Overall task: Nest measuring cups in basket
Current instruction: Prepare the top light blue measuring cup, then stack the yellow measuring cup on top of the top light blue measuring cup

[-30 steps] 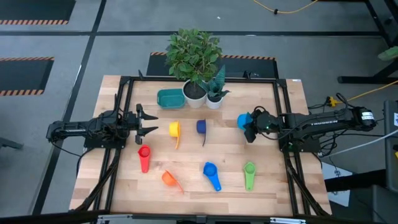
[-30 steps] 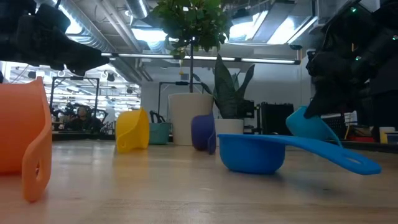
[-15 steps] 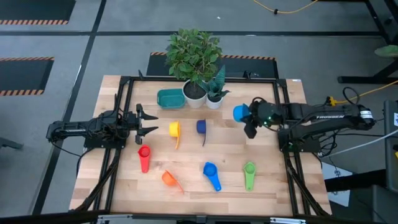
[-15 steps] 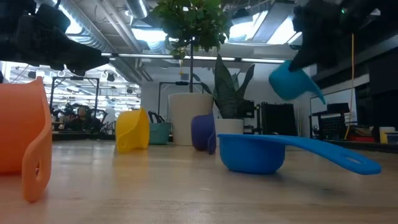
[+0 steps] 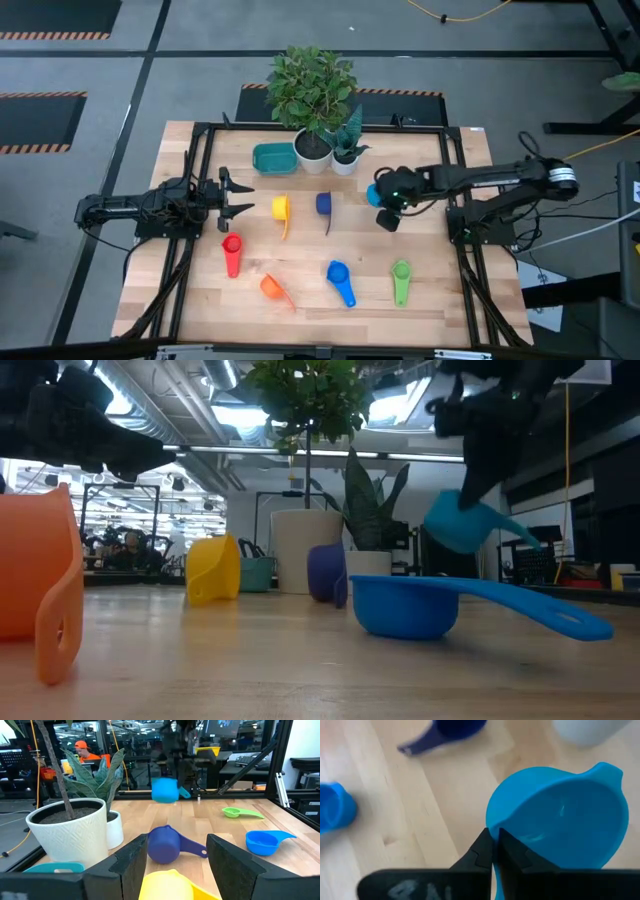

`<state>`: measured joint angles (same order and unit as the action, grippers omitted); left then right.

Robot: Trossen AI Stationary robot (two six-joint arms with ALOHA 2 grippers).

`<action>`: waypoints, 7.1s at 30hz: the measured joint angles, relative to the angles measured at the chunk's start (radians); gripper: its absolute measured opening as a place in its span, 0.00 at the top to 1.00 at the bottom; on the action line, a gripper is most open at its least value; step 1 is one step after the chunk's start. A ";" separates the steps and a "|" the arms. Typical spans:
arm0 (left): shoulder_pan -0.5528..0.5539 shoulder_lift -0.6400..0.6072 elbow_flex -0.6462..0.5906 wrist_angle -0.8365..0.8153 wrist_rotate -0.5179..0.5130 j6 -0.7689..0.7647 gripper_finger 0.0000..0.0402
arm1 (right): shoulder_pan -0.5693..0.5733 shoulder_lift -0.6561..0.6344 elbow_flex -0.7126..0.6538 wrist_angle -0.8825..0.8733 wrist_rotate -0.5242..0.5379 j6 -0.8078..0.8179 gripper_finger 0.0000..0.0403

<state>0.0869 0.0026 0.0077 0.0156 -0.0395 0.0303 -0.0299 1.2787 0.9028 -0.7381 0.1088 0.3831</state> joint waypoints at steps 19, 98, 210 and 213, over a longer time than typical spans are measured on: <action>0.000 0.000 0.000 0.000 0.000 0.000 0.51 | -0.053 0.204 0.000 0.000 -0.029 0.215 0.96; -0.021 0.020 0.000 0.270 0.000 -0.278 0.51 | -0.071 -0.339 -0.055 -0.135 -0.024 0.033 0.74; -0.310 1.529 0.599 -0.101 -0.231 -1.233 0.91 | -0.072 -0.341 -0.061 -0.142 -0.023 0.077 0.74; -0.310 1.529 0.599 -0.100 -0.232 -1.233 0.96 | -0.072 -0.341 -0.061 -0.142 -0.023 0.077 0.74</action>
<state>-0.2226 1.5316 0.6071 -0.0848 -0.2719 -1.2026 -0.1015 0.9375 0.8421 -0.8799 0.0856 0.4599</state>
